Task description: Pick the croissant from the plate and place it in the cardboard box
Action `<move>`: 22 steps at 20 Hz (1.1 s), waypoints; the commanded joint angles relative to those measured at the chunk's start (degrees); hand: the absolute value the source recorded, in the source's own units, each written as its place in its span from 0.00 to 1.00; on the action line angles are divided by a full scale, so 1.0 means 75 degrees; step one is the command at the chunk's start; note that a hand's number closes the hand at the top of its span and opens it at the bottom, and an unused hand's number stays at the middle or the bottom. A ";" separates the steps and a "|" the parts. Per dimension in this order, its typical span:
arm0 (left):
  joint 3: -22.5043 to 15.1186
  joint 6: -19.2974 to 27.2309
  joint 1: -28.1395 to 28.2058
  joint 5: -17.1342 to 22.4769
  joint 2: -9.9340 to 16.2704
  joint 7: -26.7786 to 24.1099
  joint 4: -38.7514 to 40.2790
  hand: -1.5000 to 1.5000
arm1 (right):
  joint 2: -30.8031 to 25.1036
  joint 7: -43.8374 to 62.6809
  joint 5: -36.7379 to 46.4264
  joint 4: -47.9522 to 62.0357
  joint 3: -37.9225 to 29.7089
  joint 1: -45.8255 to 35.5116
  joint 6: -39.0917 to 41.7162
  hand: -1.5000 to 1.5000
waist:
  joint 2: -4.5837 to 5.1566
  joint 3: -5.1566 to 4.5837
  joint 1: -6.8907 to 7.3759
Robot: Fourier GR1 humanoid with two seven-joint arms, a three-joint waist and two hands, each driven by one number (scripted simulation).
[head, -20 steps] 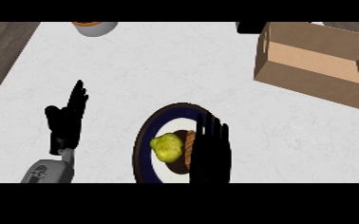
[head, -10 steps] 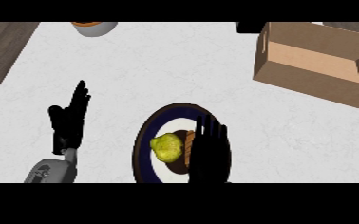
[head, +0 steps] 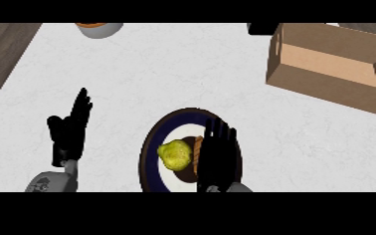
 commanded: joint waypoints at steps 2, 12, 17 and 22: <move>0.0282 -0.0252 -0.0101 0.0046 -0.0016 -0.0242 0.0328 0.50 | 0.0156 0.0851 0.0007 0.0250 0.0092 -0.0002 -0.0041 1.00 | 0.0000 -0.0001 -0.0066; 0.0478 -0.0214 -0.0564 -0.0143 -0.0185 -0.0172 0.0708 0.50 | 0.0156 0.0642 0.0489 0.1237 0.0782 -0.0887 -0.1156 1.00 | 0.0012 0.0000 -0.0050; 0.0452 -0.0318 -0.0043 -0.0045 -0.0051 0.0092 0.0031 0.50 | -0.2590 -0.3460 -0.0912 -0.1375 0.0244 0.0874 -0.0587 1.00 | -0.0024 0.0009 -0.0213; 0.0443 -0.0243 0.0240 -0.0147 -0.0152 -0.0238 0.0008 0.50 | -0.4936 -0.5609 -0.1652 -0.2705 -0.0524 0.1674 -0.0989 1.00 | -0.0032 0.0005 -0.0229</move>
